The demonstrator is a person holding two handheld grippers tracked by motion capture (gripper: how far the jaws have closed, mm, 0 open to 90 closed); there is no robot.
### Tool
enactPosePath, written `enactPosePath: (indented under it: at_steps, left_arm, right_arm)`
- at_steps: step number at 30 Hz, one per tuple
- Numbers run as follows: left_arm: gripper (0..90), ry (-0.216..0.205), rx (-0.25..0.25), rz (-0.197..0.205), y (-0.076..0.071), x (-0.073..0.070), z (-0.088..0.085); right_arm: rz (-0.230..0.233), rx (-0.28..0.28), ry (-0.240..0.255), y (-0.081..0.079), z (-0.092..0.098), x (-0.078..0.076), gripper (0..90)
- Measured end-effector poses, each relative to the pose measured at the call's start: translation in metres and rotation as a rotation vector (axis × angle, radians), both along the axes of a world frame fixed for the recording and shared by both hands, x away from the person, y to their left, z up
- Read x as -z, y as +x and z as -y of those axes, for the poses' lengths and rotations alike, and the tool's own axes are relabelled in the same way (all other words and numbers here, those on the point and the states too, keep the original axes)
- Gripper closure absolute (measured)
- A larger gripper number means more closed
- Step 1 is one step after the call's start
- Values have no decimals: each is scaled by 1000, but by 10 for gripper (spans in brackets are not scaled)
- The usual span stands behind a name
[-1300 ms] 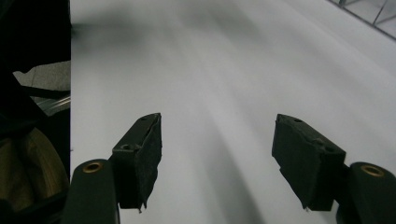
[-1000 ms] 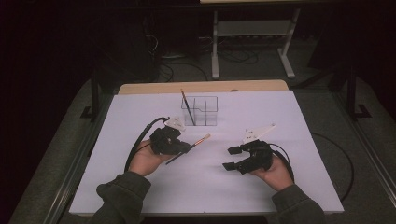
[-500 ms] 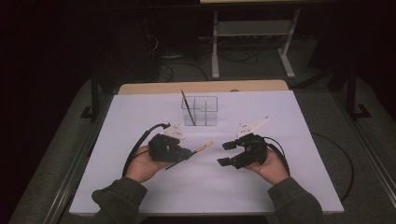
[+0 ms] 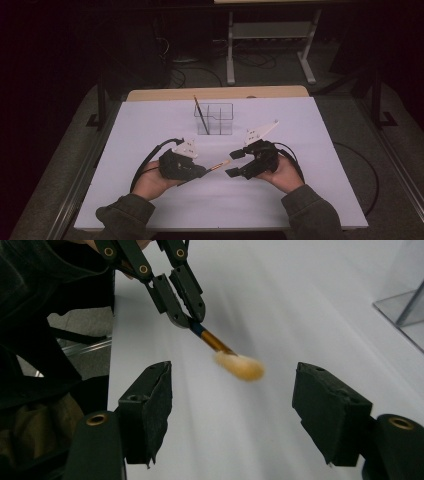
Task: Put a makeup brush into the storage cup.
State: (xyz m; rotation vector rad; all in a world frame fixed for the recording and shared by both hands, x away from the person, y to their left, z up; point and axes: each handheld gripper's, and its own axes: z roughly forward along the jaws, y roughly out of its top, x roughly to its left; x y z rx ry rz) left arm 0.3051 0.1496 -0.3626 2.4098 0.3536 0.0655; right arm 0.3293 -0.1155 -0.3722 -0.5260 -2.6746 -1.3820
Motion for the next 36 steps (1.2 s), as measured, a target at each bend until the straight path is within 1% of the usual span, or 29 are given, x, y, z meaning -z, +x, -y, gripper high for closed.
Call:
enactPosePath:
  at_steps: [6, 8, 9, 11, 12, 14, 18, 23, 24, 25, 27, 29, 32, 34, 36]
  left_arm:
    - [833, -2, 26, -3, -3, -1, 2]
    - [833, 2, 36, -5, -3, -2, 3]
    - [833, 2, 41, -6, -3, -1, 4]
    - [833, 11, 50, -7, -4, -1, 6]
    - [832, 10, 54, -10, -4, -1, 7]
    - [833, 11, 63, -8, -4, -1, 9]
    - [833, 8, 81, -13, -5, -2, 12]
    - [833, 12, 100, -10, -5, -2, 15]
    - [833, 8, 103, -13, -6, -2, 16]
    - [833, 7, 105, -12, -6, -2, 16]
    - [833, 5, 108, -13, -6, -3, 16]
    - [834, 13, 105, -10, -6, -4, 16]
    - [834, 5, 105, -11, -5, -5, 15]
    - [834, 7, 111, -13, -6, -4, 16]
    - [833, 6, 114, -12, -6, -4, 17]
  right_arm:
    - [-5, -19, 3, 3, -5, 0, 319]
    - [-2, -32, 3, 2, -8, 0, 343]
    - [9, -46, -2, 3, -9, 0, 354]
    - [13, -57, -4, 2, -11, 1, 367]
    - [15, -60, -12, 2, -11, 1, 386]
    - [19, -73, -10, 2, -12, 2, 403]
    - [-2, -86, -11, 2, -14, 3, 442]
    - [-21, -124, -12, 3, -15, 6, 524]
    - [-19, -127, -13, 3, -15, 5, 539]
    - [-20, -132, -9, 2, -15, 5, 584]
    - [-20, -145, 11, 2, -15, 5, 604]
    - [-26, -161, 16, 2, -15, 5, 645]
    - [-42, -168, 12, 3, -16, 6, 662]
    - [-43, -177, 7, 3, -16, 7, 680]
    - [-46, -183, 15, 3, -16, 7, 709]
